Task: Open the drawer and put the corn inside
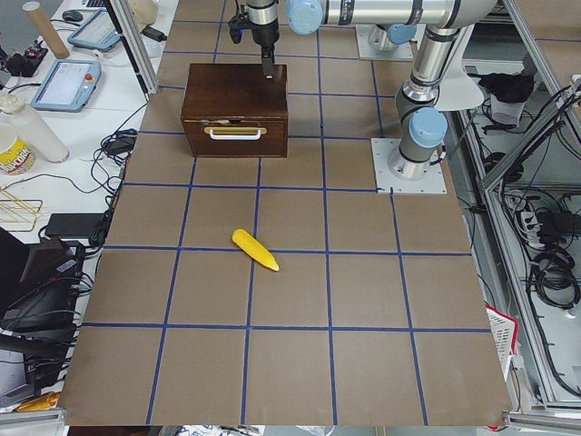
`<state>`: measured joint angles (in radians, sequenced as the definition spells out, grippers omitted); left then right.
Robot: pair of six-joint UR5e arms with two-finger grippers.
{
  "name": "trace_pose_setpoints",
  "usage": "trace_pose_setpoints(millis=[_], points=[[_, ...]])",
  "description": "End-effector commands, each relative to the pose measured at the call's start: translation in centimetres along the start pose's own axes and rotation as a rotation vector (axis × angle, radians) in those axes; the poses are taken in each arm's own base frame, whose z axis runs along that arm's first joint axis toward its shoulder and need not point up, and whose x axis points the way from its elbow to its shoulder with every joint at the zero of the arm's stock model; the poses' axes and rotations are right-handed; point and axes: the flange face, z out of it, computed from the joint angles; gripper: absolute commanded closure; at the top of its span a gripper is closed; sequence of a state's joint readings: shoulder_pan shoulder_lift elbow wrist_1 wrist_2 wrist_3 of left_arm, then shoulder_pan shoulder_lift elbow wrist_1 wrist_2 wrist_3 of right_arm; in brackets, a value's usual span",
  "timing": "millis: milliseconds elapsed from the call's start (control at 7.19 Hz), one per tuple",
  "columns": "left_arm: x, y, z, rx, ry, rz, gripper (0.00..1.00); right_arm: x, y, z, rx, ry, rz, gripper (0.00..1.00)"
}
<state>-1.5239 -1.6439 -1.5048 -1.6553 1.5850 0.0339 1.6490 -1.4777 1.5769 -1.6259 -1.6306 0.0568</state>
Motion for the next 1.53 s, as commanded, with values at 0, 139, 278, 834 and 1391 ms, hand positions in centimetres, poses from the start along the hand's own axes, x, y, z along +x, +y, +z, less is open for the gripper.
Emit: trace_pose_setpoints(millis=[0,139,278,834,1391], points=[[0.0,-0.1,0.3,-0.008,0.001,-0.005,0.00,0.0,0.0,0.0,-0.002,0.000,0.000,0.00],[0.0,-0.1,0.1,0.000,0.002,-0.005,0.00,0.0,0.0,0.0,-0.002,0.000,0.000,0.00],[0.1,-0.2,0.0,0.007,0.005,-0.005,0.00,0.0,0.0,0.0,-0.002,0.000,0.000,0.00],[-0.1,0.0,0.0,0.003,0.002,0.001,0.00,0.0,0.0,0.0,-0.002,0.000,0.000,0.00],[-1.5,-0.5,-0.8,0.028,0.003,-0.019,0.00,0.0,0.0,0.0,-0.002,0.000,0.000,0.00]])
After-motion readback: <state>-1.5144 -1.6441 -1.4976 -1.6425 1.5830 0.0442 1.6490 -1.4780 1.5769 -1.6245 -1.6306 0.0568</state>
